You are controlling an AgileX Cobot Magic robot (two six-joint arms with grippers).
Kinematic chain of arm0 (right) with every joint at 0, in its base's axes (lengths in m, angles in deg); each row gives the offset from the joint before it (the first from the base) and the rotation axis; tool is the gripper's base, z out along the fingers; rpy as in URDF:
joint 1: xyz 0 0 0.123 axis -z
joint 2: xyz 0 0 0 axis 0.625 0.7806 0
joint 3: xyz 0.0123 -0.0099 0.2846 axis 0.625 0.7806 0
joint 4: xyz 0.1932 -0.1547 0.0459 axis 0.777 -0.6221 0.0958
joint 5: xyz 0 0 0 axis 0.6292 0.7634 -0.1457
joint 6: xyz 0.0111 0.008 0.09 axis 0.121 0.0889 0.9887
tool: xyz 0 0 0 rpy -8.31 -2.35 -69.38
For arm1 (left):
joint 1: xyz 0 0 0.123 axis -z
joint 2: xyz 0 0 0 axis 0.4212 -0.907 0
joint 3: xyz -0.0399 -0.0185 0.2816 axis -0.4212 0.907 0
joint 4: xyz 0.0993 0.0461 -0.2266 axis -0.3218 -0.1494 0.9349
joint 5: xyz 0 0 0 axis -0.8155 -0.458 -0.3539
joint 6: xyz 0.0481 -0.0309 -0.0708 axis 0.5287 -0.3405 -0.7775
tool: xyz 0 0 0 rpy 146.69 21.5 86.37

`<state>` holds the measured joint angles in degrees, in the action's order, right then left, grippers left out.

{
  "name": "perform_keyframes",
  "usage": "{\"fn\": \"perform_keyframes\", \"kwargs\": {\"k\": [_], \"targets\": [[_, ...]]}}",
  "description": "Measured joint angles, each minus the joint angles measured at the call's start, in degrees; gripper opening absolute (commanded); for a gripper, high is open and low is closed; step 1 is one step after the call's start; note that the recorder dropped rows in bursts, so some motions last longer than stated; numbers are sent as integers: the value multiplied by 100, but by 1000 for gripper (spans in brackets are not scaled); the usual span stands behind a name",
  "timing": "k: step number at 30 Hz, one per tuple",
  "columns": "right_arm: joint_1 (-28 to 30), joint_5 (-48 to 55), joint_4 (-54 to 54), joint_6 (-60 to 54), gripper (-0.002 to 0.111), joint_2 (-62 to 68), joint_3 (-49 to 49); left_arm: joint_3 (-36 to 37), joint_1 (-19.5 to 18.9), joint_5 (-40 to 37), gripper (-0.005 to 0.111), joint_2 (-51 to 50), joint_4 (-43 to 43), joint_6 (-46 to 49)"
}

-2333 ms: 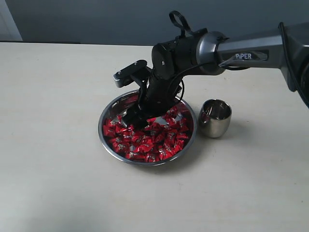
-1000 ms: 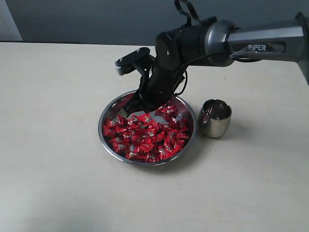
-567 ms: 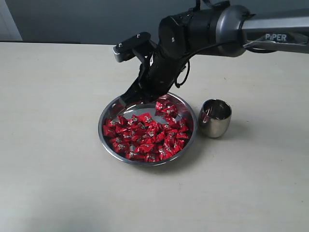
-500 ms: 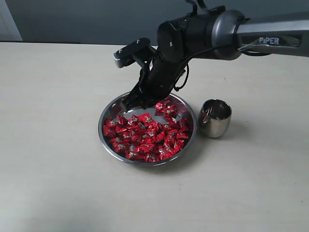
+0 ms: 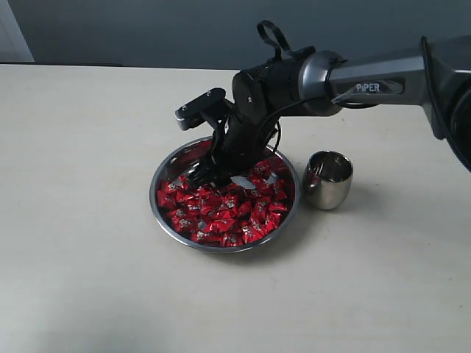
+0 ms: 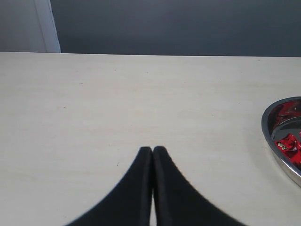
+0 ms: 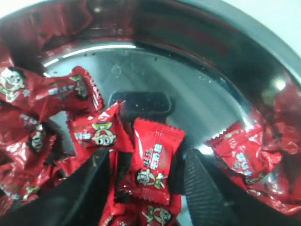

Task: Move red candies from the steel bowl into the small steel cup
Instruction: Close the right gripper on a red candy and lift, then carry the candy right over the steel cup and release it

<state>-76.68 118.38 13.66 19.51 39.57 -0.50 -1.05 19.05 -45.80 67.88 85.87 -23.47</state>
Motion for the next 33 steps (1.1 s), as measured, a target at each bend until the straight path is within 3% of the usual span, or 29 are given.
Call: {"fn": "perform_keyframes", "kwargs": {"k": [5,10,12,25,33], "targets": [[0,-75,0,10,45,14,0,0,0,0,0,0,0,0],[0,-7,0,10,6,96,0,0,0,0,0,0,0,0],[0,-42,0,10,-1,96,-12,0,0,0,0,0,0,0],[2,-166,-58,26,-1,-805,-12,0,0,0,0,0,0,0],[259,368,-1143,1409,-1,-1715,14,0,0,0,0,0,0,0]]}}
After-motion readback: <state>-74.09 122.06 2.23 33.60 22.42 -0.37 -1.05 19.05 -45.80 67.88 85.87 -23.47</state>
